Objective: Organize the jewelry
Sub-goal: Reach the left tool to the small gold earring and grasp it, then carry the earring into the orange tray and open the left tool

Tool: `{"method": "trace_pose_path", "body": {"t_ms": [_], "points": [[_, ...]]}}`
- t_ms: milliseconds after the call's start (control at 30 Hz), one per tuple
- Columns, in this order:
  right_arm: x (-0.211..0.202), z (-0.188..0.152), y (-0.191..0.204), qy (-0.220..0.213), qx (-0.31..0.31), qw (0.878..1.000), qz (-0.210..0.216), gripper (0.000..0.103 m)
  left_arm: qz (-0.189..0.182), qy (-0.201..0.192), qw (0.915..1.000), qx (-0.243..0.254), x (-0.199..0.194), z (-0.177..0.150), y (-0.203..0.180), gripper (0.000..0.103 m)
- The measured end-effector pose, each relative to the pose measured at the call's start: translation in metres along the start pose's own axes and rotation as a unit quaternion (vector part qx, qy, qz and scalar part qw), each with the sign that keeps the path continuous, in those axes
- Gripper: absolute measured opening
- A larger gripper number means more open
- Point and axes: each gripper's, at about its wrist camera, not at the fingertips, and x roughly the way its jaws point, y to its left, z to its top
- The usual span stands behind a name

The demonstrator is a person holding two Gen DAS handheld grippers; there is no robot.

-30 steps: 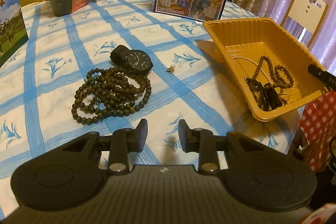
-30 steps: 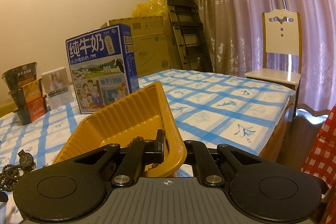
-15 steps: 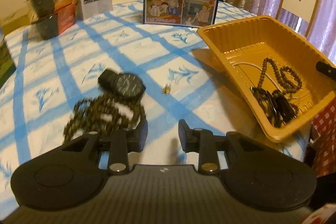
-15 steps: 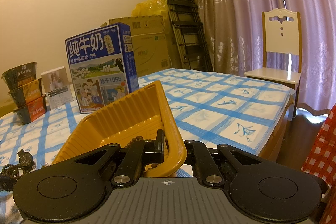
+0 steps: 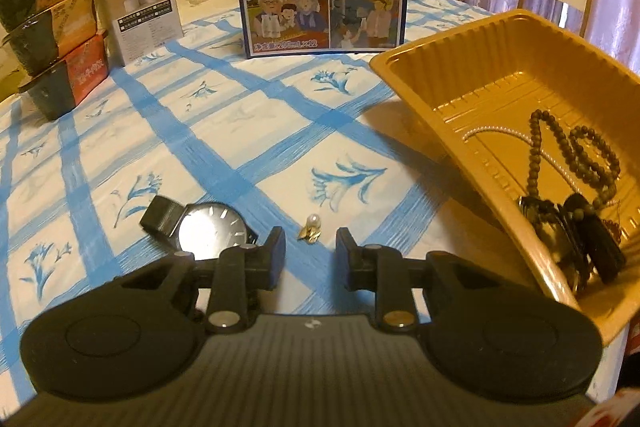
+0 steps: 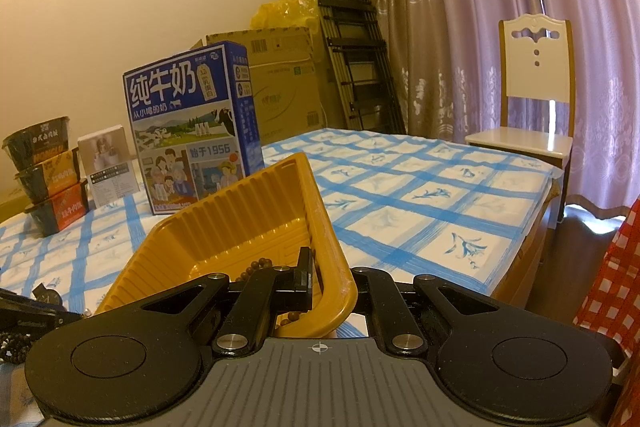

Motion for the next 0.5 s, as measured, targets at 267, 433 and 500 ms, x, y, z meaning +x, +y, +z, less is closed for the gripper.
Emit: {"method": "trace_pose_path", "body": {"t_ms": [267,433,500], "points": [[0.000,0.000,-0.001,0.000,0.000,1.000,0.000,0.007,0.001,0.011,0.9999,-0.004,0.015,0.004,-0.002,0.017],[0.000,-0.001,-0.001,0.000,0.000,1.000,0.000,0.007,0.000,0.010,0.9999,-0.007,0.019,0.006,-0.001,0.012],[0.000,-0.001,-0.001,0.000,-0.001,1.000,0.000,0.007,0.001,0.009,0.9999,-0.006,0.018,0.006,-0.002,0.011]]}}
